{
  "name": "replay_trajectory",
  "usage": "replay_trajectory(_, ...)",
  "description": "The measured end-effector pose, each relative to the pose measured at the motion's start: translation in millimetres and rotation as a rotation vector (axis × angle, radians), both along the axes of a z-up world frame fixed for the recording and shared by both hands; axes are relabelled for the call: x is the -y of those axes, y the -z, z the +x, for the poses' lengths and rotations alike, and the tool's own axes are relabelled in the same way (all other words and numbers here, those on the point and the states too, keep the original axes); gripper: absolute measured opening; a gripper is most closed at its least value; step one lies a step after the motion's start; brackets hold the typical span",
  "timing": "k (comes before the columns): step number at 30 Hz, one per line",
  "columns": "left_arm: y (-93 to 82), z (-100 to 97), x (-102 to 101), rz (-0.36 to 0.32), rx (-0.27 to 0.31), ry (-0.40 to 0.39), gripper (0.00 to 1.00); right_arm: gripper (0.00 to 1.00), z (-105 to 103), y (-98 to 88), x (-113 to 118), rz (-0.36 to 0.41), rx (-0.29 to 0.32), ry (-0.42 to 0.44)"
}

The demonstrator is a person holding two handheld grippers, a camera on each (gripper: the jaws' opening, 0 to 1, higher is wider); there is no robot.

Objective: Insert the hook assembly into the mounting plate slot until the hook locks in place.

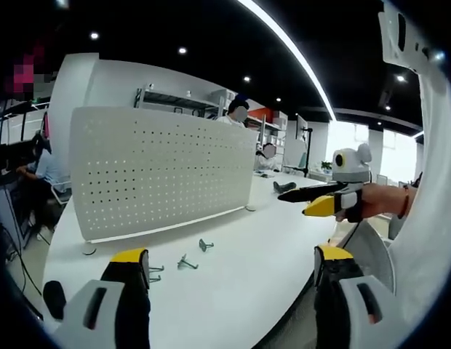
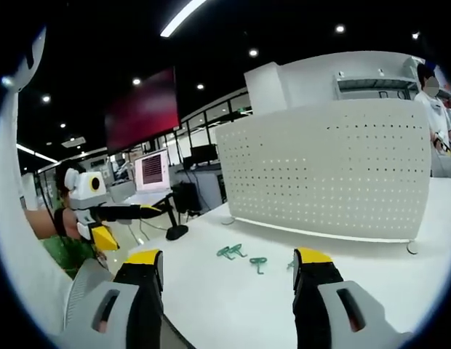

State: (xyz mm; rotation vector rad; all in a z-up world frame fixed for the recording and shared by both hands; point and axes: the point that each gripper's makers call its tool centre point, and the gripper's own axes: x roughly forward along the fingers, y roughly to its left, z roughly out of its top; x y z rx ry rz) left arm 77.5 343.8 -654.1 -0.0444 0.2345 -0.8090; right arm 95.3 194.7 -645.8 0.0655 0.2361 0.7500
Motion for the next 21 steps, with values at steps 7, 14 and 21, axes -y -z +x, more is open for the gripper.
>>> replay_trajectory(7, -1.2, -0.7, 5.5, 0.005, 0.003, 0.017, 0.96, 0.74, -0.3, -5.7, 0.0, -0.016, 0.021, -0.013)
replay_trajectory(14, -4.8, 0.5, 2.6, -0.001, 0.007, 0.015, 0.96, 0.74, -3.2, -10.3, 3.2, -0.024, 0.034, -0.005)
replay_trajectory(21, 5.6, 2.3, 4.4, 0.007, -0.015, 0.019, 0.94, 0.73, -3.0, -9.8, 4.4, -0.023, 0.028, 0.007)
